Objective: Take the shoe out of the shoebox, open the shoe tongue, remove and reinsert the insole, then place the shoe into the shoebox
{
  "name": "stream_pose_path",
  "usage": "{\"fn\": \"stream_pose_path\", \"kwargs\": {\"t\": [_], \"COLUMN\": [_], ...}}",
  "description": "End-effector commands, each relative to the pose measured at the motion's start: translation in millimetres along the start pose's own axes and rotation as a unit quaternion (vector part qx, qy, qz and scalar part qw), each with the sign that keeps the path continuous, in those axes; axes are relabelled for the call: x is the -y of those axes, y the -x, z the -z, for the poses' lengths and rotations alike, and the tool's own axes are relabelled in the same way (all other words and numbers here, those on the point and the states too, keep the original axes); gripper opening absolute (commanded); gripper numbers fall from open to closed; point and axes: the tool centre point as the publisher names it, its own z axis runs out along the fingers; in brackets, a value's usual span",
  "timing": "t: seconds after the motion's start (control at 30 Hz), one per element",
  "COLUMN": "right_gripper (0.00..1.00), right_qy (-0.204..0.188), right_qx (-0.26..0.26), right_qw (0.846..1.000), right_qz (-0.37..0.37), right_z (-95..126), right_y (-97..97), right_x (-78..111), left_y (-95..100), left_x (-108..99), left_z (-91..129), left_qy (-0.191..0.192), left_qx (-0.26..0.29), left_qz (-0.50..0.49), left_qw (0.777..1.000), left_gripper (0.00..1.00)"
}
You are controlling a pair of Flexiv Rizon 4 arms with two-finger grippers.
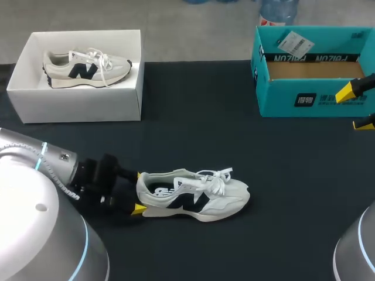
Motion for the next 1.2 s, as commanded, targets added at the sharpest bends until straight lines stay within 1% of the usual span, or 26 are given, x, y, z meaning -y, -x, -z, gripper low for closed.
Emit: {"fn": "stream_pose_path", "kwargs": {"t": [0.03,0.77,1.1,1.13,1.17,1.2], "right_gripper": [1.0,1.0,1.0,1.0,1.0,1.0], "right_qy": [0.0,0.0,0.0,0.0,0.0,0.0], "right_qx": [0.001,0.001,0.001,0.001,0.001,0.001], "right_qw": [1.0,1.0,1.0,1.0,1.0,1.0], "right_qz": [0.0,0.0,0.0,0.0,0.0,0.0], "right_z": [-0.4,-0.4,-0.4,-0.4,-0.4,-0.4], "right_y": [0.2,0.2,0.2,0.2,0.2,0.2], "right_x": [0.3,0.3,0.3,0.3,0.3,0.3], "left_y": [-1.4,-0.4,-0.8,-0.6,-0.3,0.2], "left_x": [1.3,7.9,3.9,3.3,2.6,2.2], "left_z": [-1.0,-21.7,-29.7,-29.9,-30.2,-30.2], "left_qy": [0.002,-0.011,0.004,0.008,0.008,0.01], "left_qx": [-0.001,0.006,0.005,0.004,0.004,0.004], "left_qz": [0.0,-0.004,-0.005,-0.009,-0.009,-0.01], "left_qw": [1.0,1.0,1.0,1.0,1.0,1.0], "left_gripper": [1.0,1.0,1.0,0.86,0.46,0.28]}}
